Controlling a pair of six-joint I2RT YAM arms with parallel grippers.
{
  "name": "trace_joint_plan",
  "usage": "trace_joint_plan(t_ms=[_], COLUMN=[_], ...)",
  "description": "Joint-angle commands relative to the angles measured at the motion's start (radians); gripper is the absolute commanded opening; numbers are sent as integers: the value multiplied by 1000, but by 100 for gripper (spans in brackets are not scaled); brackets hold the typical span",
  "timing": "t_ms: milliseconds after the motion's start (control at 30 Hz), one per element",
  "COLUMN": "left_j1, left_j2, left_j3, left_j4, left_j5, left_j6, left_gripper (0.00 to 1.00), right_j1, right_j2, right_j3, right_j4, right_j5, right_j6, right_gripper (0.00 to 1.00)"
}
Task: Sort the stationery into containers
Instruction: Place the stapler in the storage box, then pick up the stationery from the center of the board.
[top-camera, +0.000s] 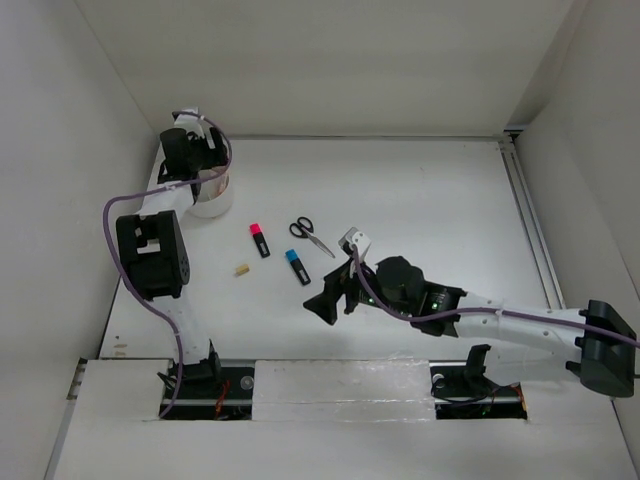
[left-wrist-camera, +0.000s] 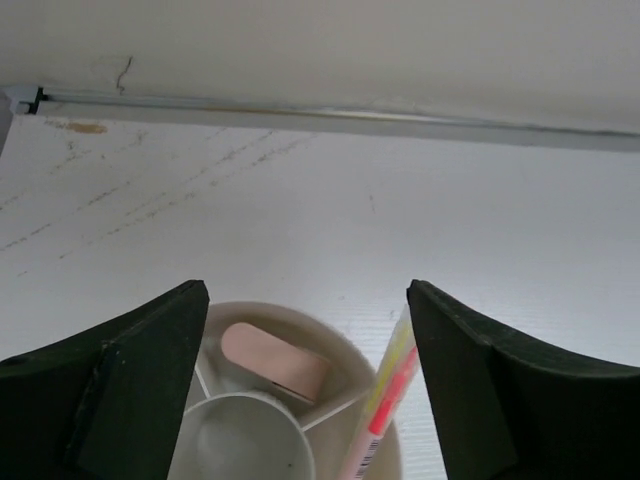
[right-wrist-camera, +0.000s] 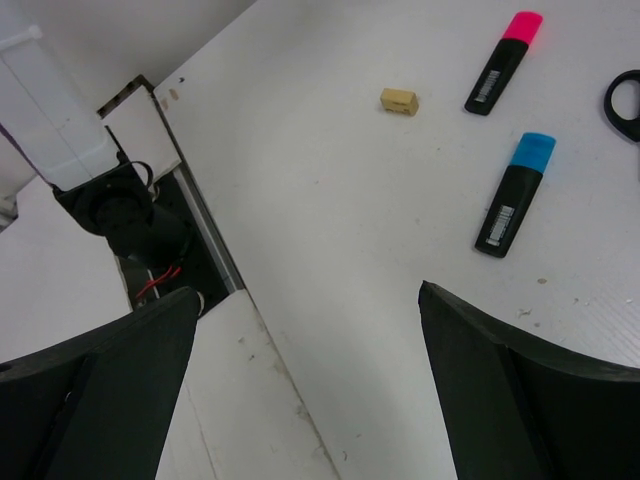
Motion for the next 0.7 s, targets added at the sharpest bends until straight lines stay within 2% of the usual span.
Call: trace_joint_plan(t_ms=[0, 33, 67, 267, 333, 433, 567, 667], left_j1=[-5, -5, -5, -27, -63, -85, -85, -48], left_j2=[-142, -162, -162, -185, -185, -214, -374, -592], left_j3=[36, 61, 82, 361, 472, 550, 468, 250], left_j4=[47, 37, 23, -236, -352, -498, -563, -498], left_j5=[-9, -42, -70, -184, -298, -464, -503, -424], left_j6=[-39, -49, -60, -155, -178, -276, -474, -545], left_gripper=[79, 85, 100, 100, 100, 100, 100, 100], right_j1=[10, 10, 10, 10, 10, 0, -51, -81], right_j2=[26, 44, 56, 183, 219, 263, 377, 434], right_j3=[59, 74, 84, 197, 237, 280, 390, 430], right_j4=[28, 10, -2, -122, -162, -214, -325, -340], right_j5=[27, 41, 64, 171, 211, 266, 267, 247], right_j6=[-19, -28, -28, -37, -37, -23, 12, 12], right_gripper=[97, 97, 97, 100, 100, 100, 100, 100])
